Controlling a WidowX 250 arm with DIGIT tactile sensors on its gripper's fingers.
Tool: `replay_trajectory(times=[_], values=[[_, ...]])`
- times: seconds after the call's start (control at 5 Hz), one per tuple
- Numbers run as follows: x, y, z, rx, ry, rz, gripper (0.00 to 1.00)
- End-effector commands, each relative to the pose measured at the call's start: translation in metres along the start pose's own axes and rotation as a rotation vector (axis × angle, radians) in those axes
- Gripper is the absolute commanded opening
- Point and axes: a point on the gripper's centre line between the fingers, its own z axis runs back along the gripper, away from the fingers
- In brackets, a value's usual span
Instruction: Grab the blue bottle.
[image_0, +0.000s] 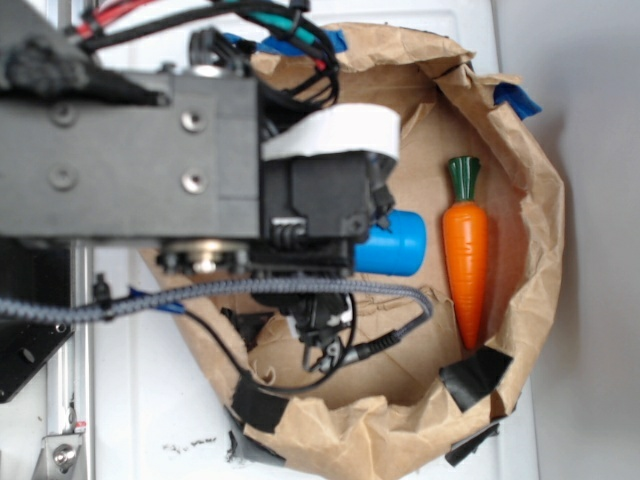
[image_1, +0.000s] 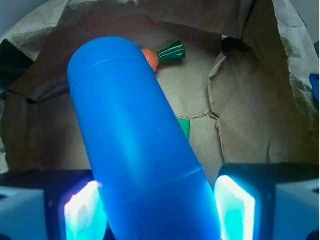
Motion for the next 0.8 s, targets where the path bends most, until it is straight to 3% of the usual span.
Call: replay_trajectory(times=[0.0, 0.6], values=[[0.0061, -0.0115, 0.0051, -0.005, -0.024, 0.006, 0.0], [0.0078, -0.0105, 0.0068, -0.002, -0.03, -0.007, 0.0]])
